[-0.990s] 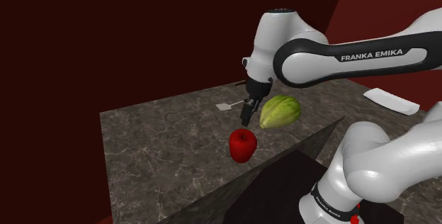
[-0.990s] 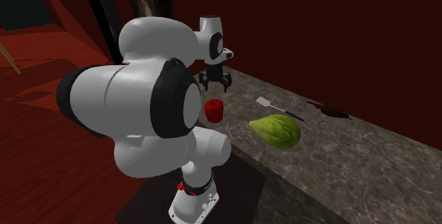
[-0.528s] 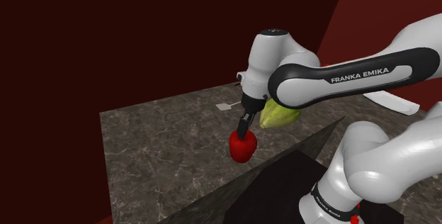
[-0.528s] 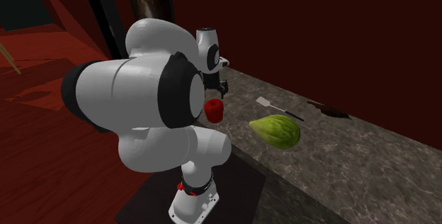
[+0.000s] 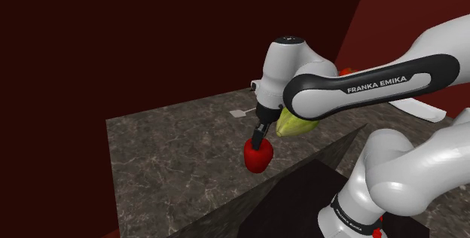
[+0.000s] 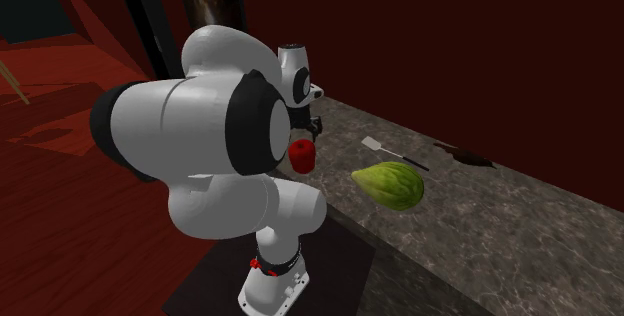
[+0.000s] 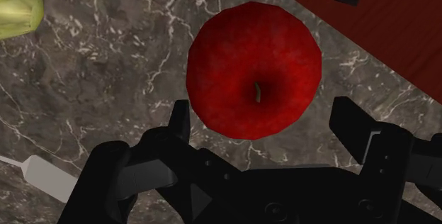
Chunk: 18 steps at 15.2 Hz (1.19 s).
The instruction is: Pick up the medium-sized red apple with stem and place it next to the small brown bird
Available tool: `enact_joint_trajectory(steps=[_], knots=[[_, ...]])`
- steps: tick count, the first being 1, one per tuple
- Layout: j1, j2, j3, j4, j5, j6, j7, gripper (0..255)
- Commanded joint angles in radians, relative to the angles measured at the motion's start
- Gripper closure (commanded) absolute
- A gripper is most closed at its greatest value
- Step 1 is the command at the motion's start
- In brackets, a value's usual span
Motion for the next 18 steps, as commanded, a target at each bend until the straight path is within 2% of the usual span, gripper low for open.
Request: enact_joint_trajectory(steps=[1,2,11,18], knots=[[0.0,0.0,0.0,0.0,0.0,0.0,0.0,0],[0.0,0.0,0.0,0.0,0.0,0.0,0.0,255],[0.0,0.0,0.0,0.0,0.0,0.0,0.0,255],[0.0,-0.039,-0.007,0.072,-0.002,-0.111,-0.005,255]])
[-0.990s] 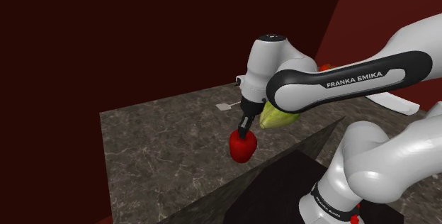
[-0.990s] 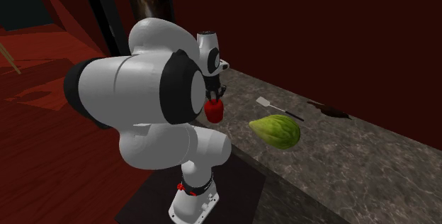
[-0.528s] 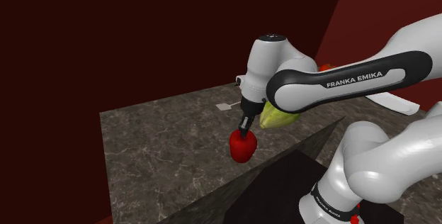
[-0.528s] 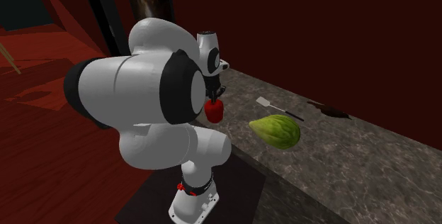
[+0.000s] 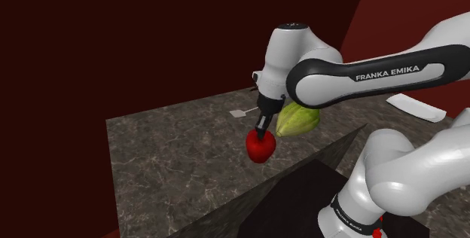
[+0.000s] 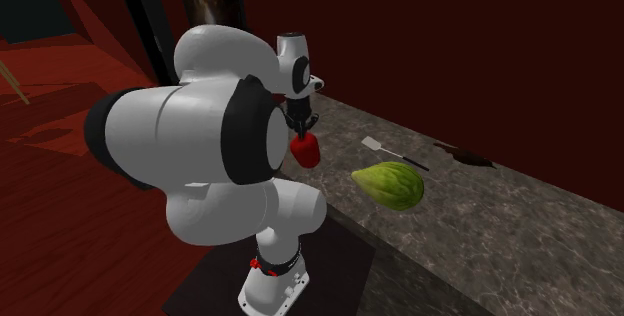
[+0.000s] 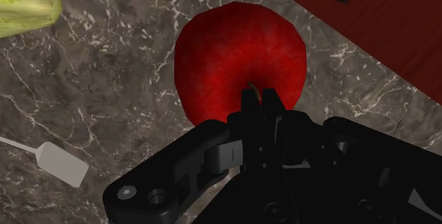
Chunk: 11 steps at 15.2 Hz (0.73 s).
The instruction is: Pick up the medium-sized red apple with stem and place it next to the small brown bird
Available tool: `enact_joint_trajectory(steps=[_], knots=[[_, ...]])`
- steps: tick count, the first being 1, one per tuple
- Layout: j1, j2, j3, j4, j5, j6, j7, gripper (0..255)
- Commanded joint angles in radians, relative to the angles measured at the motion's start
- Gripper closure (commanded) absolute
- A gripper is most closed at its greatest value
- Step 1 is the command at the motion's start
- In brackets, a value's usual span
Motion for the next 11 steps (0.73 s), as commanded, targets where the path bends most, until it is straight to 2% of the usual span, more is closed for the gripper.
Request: enact_joint_trajectory(steps=[1,11], knots=[[0.0,-0.011,-0.002,0.024,-0.001,-0.035,-0.001,255],[-0.002,-0.035,-0.01,0.144,-0.005,-0.179,-0.006,255]])
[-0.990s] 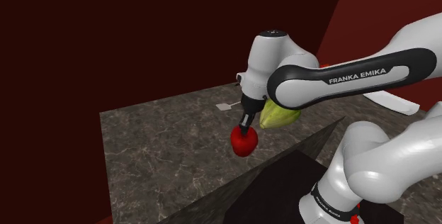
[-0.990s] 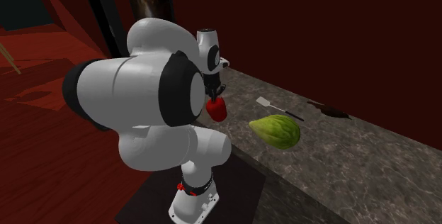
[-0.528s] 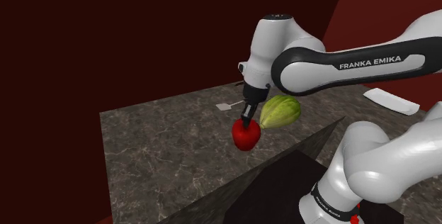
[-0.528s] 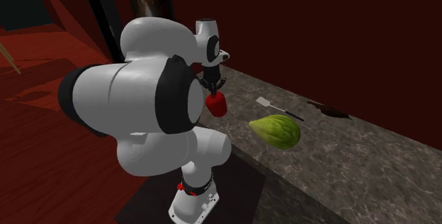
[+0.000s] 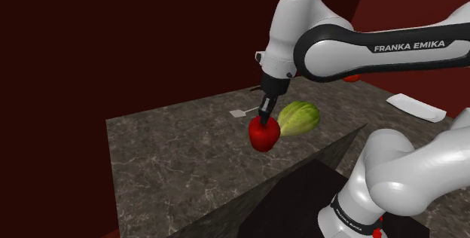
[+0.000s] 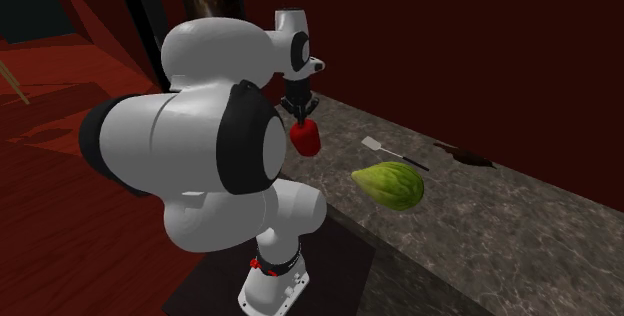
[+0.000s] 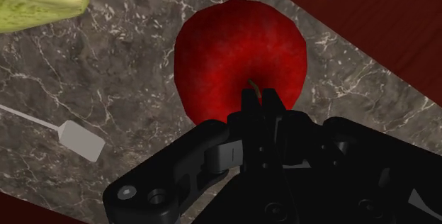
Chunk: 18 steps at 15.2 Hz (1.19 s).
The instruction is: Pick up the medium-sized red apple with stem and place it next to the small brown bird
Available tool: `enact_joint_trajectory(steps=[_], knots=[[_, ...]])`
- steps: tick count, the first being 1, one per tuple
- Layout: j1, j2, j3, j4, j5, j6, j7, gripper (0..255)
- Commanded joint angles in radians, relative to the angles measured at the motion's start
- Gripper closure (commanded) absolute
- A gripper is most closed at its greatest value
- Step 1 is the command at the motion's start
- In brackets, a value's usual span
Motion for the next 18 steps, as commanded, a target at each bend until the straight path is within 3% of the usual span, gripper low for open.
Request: enact_joint_trajectory(steps=[1,18], knots=[[0.0,-0.005,-0.001,0.023,-0.001,-0.028,-0.001,255],[-0.006,0.017,-0.01,0.266,-0.008,-0.249,-0.007,255]])
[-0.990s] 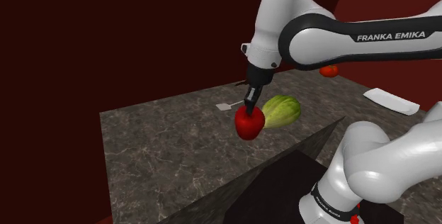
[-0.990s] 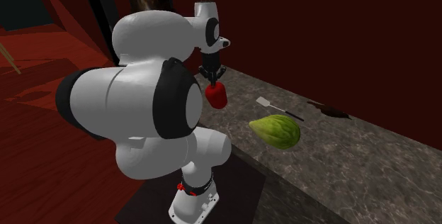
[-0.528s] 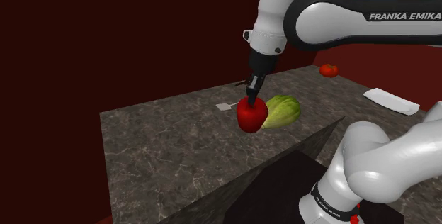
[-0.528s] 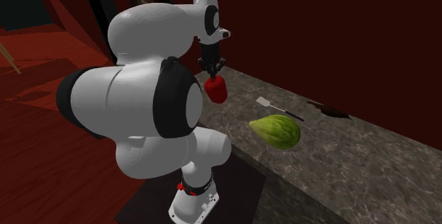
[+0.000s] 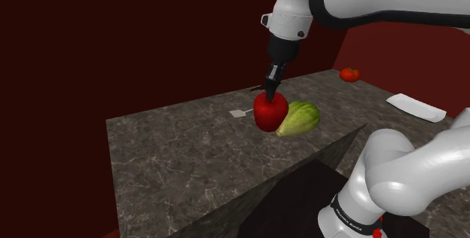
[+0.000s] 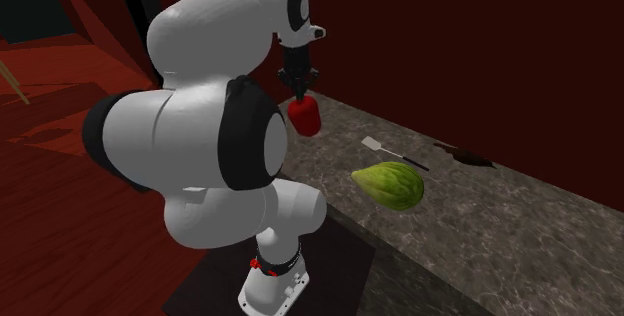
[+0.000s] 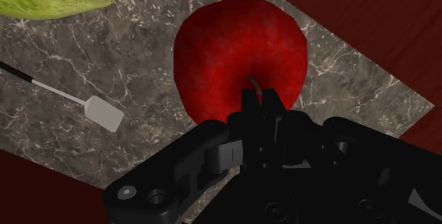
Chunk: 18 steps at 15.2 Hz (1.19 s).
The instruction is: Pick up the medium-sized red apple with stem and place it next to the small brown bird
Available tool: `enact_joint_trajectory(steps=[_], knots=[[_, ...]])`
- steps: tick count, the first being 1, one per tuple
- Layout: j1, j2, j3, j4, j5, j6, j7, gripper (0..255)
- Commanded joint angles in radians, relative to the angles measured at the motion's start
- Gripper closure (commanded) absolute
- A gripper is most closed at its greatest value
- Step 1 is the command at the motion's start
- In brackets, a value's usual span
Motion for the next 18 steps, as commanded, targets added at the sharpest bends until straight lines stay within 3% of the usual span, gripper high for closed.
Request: enact_joint_trajectory(steps=[1,3,11,18], knots=[[-0.001,0.004,-0.001,0.031,-0.001,-0.027,-0.001,255],[-0.001,0.01,-0.002,0.058,-0.002,-0.048,-0.002,255],[-0.06,0.14,-0.152,0.144,-0.084,0.002,-0.177,255],[-0.099,0.299,-0.274,0.278,-0.115,0.037,-0.328,255]])
